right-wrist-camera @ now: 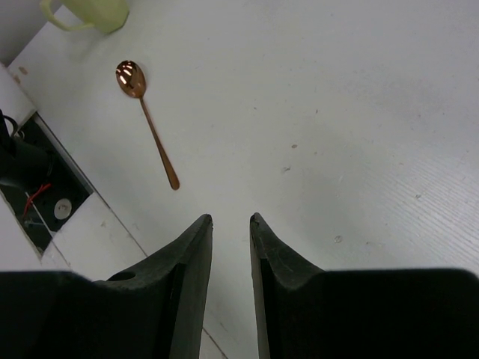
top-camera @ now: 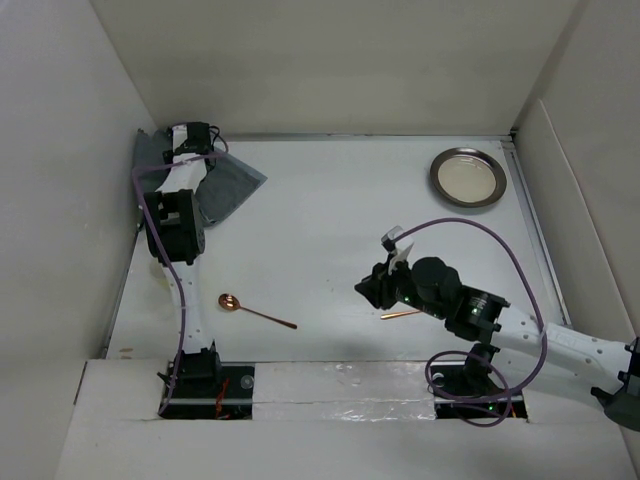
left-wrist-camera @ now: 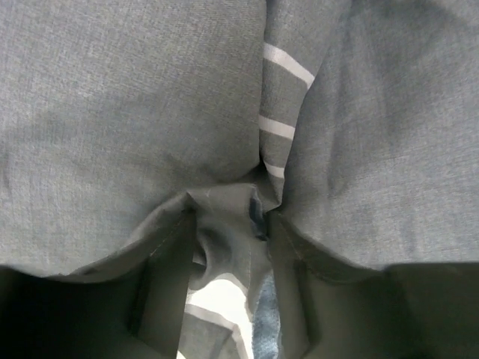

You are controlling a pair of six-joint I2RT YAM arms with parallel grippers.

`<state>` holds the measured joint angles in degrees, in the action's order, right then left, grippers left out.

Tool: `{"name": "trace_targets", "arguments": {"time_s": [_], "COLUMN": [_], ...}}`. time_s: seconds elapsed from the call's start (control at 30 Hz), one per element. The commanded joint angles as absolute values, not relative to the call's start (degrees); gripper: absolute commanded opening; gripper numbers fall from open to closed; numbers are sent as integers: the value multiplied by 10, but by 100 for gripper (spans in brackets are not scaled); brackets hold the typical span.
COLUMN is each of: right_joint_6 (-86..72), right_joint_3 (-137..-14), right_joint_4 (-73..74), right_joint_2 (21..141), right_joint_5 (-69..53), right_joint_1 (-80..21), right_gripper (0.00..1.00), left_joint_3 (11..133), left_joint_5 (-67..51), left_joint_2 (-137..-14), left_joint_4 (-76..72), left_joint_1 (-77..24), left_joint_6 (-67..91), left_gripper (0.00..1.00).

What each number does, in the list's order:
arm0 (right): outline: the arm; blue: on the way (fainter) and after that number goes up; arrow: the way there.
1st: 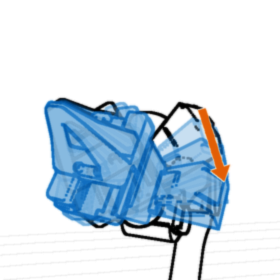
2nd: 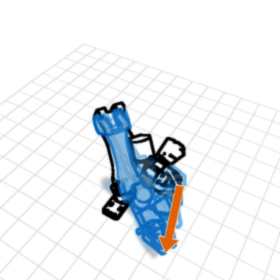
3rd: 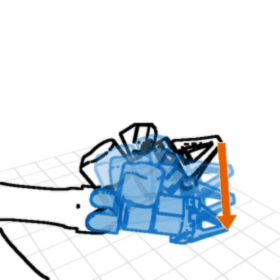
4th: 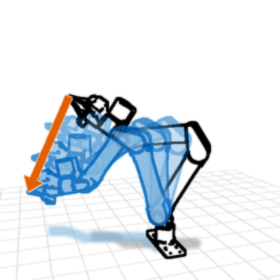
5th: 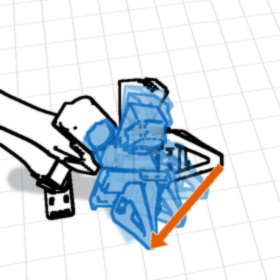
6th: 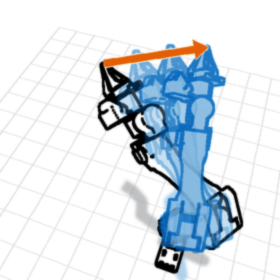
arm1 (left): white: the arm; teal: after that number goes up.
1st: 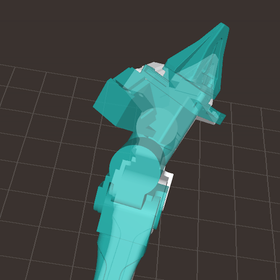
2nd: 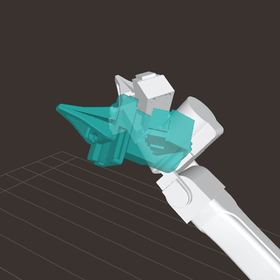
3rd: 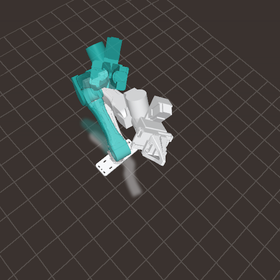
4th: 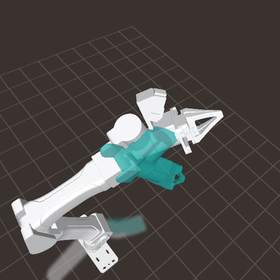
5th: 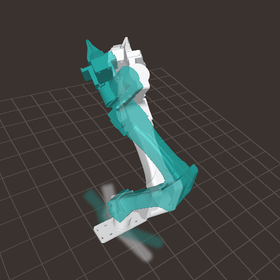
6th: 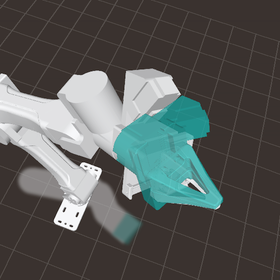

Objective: Set the dinner table for one person

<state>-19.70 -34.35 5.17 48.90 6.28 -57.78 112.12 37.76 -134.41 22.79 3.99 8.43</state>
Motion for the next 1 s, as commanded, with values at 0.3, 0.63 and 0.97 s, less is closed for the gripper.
{"name": "trace_targets", "arguments": {"time_s": [0.3,0.63,0.97], "right_joint_6": [-192,-198,-270], "right_joint_3": [-342,-382,-352], "right_joint_4": [8,54,75], "right_joint_2": [502,473,425], "right_joint_5": [63,144,199], "right_joint_1": [-577,-544,-511], "right_gripper": [31,27,27], "left_joint_3": [1161,1171,1019], "left_joint_5": [344,208,128], "left_joint_2": [-1291,-1209,-1189], "left_joint_4": [248,190,62], "left_joint_1": [-36,-237,-383], "left_joint_6": [116,201,258], "left_gripper": [0,0,26]}}
